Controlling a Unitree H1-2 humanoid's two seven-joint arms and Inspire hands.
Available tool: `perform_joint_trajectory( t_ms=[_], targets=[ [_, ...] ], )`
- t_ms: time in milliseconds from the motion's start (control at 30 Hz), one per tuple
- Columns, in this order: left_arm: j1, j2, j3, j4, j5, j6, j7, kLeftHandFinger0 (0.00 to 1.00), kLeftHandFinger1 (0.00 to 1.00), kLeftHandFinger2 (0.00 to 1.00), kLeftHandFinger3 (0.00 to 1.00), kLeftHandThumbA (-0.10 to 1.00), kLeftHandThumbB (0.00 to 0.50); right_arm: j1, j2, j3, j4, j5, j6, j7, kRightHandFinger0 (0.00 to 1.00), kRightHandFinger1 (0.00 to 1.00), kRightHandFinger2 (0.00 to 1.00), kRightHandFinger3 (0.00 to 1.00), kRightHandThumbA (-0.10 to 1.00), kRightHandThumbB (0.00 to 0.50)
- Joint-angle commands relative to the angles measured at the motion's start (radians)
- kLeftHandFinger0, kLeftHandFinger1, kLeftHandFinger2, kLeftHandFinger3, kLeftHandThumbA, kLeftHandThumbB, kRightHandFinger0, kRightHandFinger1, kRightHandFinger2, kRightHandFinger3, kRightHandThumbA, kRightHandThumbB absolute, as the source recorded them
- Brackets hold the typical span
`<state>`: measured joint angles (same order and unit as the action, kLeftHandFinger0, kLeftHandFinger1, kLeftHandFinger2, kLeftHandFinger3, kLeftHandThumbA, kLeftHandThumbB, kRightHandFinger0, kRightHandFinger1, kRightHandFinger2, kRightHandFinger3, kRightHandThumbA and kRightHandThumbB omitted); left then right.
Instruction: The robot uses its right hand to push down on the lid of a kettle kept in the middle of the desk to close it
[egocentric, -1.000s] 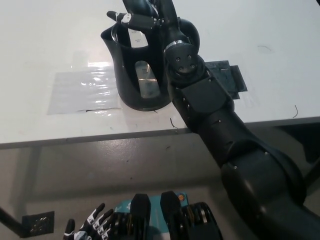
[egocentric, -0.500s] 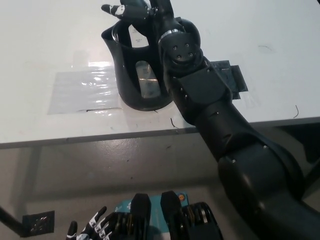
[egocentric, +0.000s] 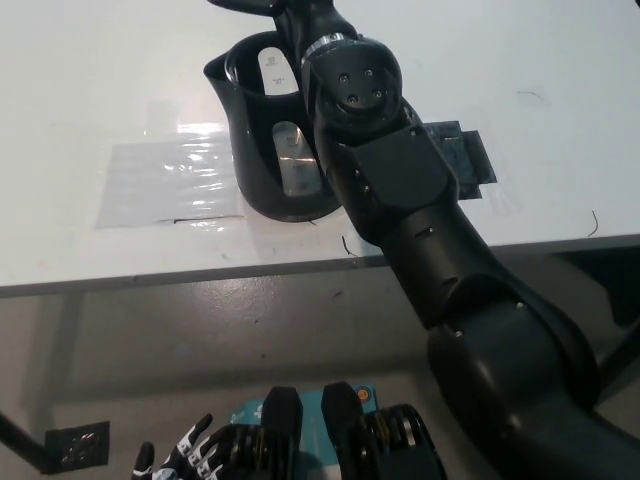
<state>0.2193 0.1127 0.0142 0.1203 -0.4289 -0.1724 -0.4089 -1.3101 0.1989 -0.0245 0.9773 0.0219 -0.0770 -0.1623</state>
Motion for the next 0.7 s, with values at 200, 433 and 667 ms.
perform_joint_trajectory(
  t_ms=[200,433,667],
  targets=[
    [0.007,-0.009,-0.005,-0.009,-0.006,-0.013,-0.019,1.0,1.0,1.0,1.0,1.0,0.5,-0.06,0.01,0.001,0.014,0.017,0.037,0.039,1.0,1.0,1.0,1.0,1.0,0.442],
    [0.005,-0.005,0.002,-0.021,-0.014,-0.01,-0.02,1.0,1.0,1.0,1.0,1.0,0.494,-0.049,-0.01,-0.012,0.077,0.035,-0.004,0.088,1.0,1.0,1.0,1.0,1.0,0.46],
    [-0.024,-0.015,-0.013,-0.014,-0.007,-0.004,-0.022,1.0,1.0,1.0,1.0,1.0,0.5,0.014,0.015,-0.071,0.145,0.091,-0.05,0.119,1.0,1.0,1.0,1.0,1.0,0.455]
  ],
)
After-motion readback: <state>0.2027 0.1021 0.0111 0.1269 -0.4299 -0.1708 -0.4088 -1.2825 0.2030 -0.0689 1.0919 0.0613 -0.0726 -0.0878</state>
